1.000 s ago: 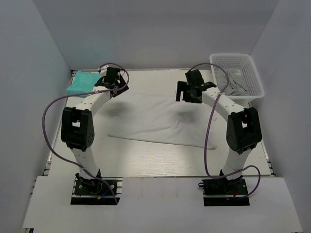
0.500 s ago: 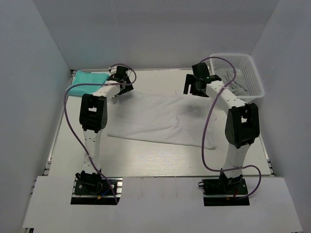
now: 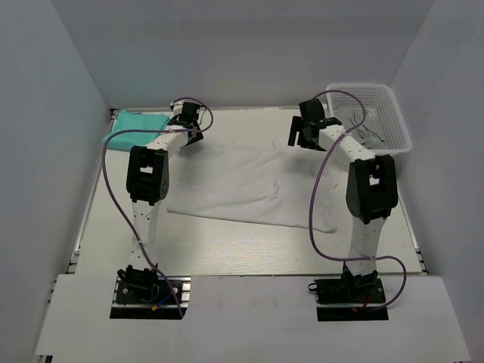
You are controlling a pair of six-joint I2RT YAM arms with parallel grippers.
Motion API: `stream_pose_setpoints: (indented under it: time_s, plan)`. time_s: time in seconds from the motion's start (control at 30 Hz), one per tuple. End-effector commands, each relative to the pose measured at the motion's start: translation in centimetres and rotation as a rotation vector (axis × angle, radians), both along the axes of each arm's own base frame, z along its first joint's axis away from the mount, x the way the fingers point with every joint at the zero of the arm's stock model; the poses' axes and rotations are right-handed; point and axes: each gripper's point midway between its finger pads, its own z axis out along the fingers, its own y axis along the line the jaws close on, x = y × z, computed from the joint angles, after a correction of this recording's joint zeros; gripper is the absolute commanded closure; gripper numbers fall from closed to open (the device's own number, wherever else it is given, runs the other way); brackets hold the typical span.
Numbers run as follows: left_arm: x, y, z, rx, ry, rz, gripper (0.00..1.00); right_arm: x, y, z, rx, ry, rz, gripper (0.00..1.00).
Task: Fold and stack the t-shirts
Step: Grap the side of the flattened tshirt furthest away from the robot with both arms
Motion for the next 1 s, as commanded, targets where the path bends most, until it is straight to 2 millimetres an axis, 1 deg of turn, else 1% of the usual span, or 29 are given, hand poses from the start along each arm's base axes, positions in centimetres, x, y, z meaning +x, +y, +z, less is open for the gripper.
stream_pose_setpoints:
  time_s: [0.0, 0.03, 0.07, 0.1, 0.13, 0.17, 0.2, 0.23, 0.27, 0.3, 0.33, 0.37, 0.4, 0.43, 0.47, 0.5, 0.53, 0.57, 0.6, 0.63, 0.67, 0.7, 0.73, 0.77, 0.8, 0.83, 0.9, 0.93, 0.97]
  plan:
    - [-0.1, 0.0, -0.9, 0.012, 0.026, -0.021, 0.37, 3.1, -0.4, -0.5, -0.024, -0.058, -0.026, 0.1]
    - [0.0, 0.0, -1.1, 0.018, 0.029, -0.027, 0.41, 3.3, -0.2, -1.2, -0.023, -0.048, -0.016, 0.1]
    - [0.3, 0.1, -0.7, 0.022, 0.017, -0.021, 0.44, 3.6, -0.1, -1.0, -0.018, -0.059, -0.007, 0.1]
    - [0.2, 0.1, -1.2, 0.031, 0.029, -0.029, 0.52, 4.3, 0.1, -1.2, -0.016, -0.077, -0.006, 0.1]
    - [0.3, 0.3, -0.9, 0.039, 0.029, -0.023, 0.56, 4.6, -0.2, -1.3, -0.016, -0.082, -0.013, 0.1]
    - [0.2, 0.3, -1.4, 0.041, 0.038, -0.023, 0.58, 4.8, 0.0, -1.8, -0.024, -0.077, 0.0, 0.1]
    - [0.5, 0.8, -1.1, 0.039, 0.029, -0.014, 0.64, 5.6, -0.1, -1.6, -0.031, -0.097, -0.007, 0.1]
    - [0.4, 0.6, -1.7, 0.04, 0.044, -0.036, 0.71, 6.3, -0.4, -1.1, -0.049, -0.116, -0.007, 0.1]
    - [0.4, 0.4, -1.7, 0.032, 0.046, -0.043, 0.8, 7.0, -0.6, -0.5, -0.054, -0.137, -0.015, 0.1]
    - [0.2, 0.3, -2.1, 0.03, 0.051, -0.061, 0.91, 7.6, -1.3, -0.8, -0.07, -0.142, -0.033, 0.1]
    - [0.0, 0.3, -2.4, 0.032, 0.06, -0.061, 1.0, 8.8, -1.0, -0.1, -0.073, -0.175, -0.024, 0.1]
    - [0.0, 0.2, -2.5, 0.025, 0.062, -0.067, 1.0, 9.3, -1.2, -0.7, -0.078, -0.172, -0.022, 0.1]
    - [-0.3, 0.2, -2.8, 0.027, 0.071, -0.067, 1.0, 9.8, -1.3, -0.8, -0.075, -0.181, -0.024, 0.1]
    - [-0.2, 0.2, -2.5, 0.025, 0.062, -0.067, 1.0, 10.9, -1.1, 0.5, -0.063, -0.216, -0.027, 0.1]
    - [-0.1, 0.2, -2.4, 0.029, 0.055, -0.074, 1.0, 11.3, -1.1, -1.0, -0.065, -0.198, -0.028, 0.1]
    - [-0.3, 0.2, -2.3, 0.03, 0.056, -0.074, 1.0, 11.5, -1.2, -1.5, -0.064, -0.194, -0.04, 0.1]
    - [-0.3, 0.3, -2.6, 0.03, 0.056, -0.074, 1.0, 12.5, -1.3, -0.3, -0.057, -0.227, -0.05, 0.1]
    - [-0.2, 0.2, -2.0, 0.028, 0.046, -0.074, 1.0, 12.9, -1.6, -1.6, -0.063, -0.216, -0.057, 0.1]
    - [-0.6, 0.3, -2.5, 0.03, 0.058, -0.074, 1.0, 13.6, -1.8, -1.6, -0.066, -0.231, -0.068, 0.1]
    - [-0.5, 0.3, -2.0, 0.028, 0.049, -0.074, 1.0, 13.8, -2.4, -2.2, -0.069, -0.224, -0.079, 0.1]
    - [-0.7, 0.5, -2.2, 0.038, 0.056, -0.067, 1.0, 14.3, -2.4, -2.4, -0.067, -0.23, -0.085, 0.1]
    - [-0.7, 0.5, -2.2, 0.038, 0.056, -0.067, 1.0, 14.9, -2.2, -1.8, -0.057, -0.25, -0.084, 0.1]
    - [-0.7, 0.7, -2.2, 0.045, 0.055, -0.061, 1.0, 15.1, -2.0, -2.5, -0.045, -0.244, -0.07, 0.1]
    - [-0.9, 0.7, -2.0, 0.045, 0.054, -0.061, 1.0, 15.8, -2.1, -2.2, -0.041, -0.27, -0.07, 0.1]
    - [-1.1, 0.8, -2.3, 0.046, 0.063, -0.061, 1.0, 16.0, -2.0, -2.5, -0.032, -0.272, -0.062, 0.1]
    - [-1.1, 0.8, -2.3, 0.046, 0.063, -0.061, 1.0, 16.1, -1.8, -3.2, -0.032, -0.264, -0.057, 0.1]
    - [-1.2, 0.8, -2.0, 0.045, 0.055, -0.061, 1.0, 16.5, -1.6, -3.5, -0.021, -0.261, -0.05, 0.1]
    - [-1.4, 0.8, -2.3, 0.047, 0.064, -0.061, 1.0, 16.5, -1.7, -4.0, -0.025, -0.252, -0.049, 0.1]
    - [-1.3, 0.8, -1.9, 0.045, 0.055, -0.061, 1.0, 16.3, -2.0, -4.7, -0.032, -0.23, -0.055, 0.1]
